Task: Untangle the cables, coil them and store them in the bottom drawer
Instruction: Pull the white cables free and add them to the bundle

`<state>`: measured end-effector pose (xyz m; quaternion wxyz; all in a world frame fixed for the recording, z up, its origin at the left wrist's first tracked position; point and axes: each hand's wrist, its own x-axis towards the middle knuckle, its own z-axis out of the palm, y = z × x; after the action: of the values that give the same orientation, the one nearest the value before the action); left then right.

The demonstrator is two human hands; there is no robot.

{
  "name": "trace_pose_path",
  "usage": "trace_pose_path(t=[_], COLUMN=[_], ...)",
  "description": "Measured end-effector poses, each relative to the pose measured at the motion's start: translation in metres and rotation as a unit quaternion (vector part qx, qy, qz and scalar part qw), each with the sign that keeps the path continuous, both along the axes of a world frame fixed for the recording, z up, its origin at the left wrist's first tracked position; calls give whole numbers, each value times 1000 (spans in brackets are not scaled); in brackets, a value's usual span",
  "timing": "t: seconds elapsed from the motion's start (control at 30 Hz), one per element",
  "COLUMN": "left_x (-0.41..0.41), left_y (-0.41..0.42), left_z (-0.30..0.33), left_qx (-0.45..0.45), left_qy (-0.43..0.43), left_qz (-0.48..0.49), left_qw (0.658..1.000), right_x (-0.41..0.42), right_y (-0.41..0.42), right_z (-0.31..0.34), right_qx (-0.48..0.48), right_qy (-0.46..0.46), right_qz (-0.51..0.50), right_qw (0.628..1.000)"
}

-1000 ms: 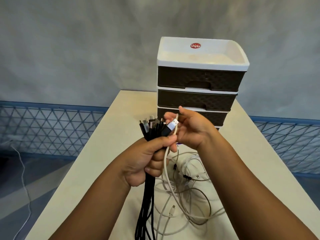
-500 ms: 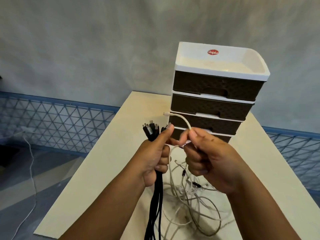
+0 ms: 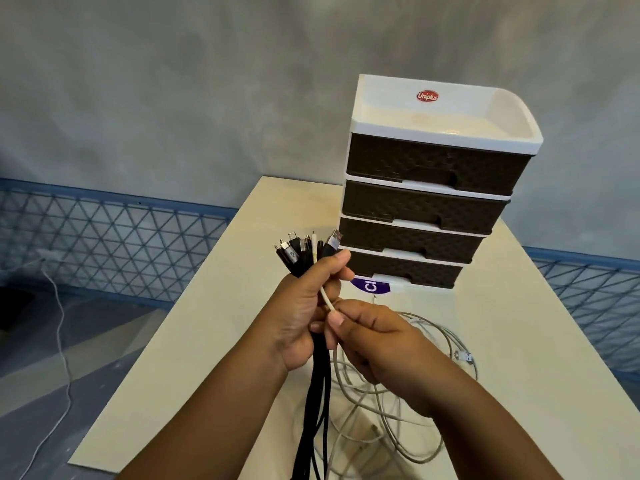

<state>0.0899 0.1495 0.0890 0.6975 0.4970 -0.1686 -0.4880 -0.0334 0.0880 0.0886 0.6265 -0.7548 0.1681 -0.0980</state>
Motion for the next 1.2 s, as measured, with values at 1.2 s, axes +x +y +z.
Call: trace_pose_path(t=[1.2], left_x=[-40], left_y=[-25], left_z=[15], left_qx=[-60], left_qy=[-146], left_qz=[-150], left_qw=[976], right_x=[-33], right_y=[-59], right_z=[88], right_qx=[-166], right_qy=[-226], right_qz=[-104], right_qw=[954])
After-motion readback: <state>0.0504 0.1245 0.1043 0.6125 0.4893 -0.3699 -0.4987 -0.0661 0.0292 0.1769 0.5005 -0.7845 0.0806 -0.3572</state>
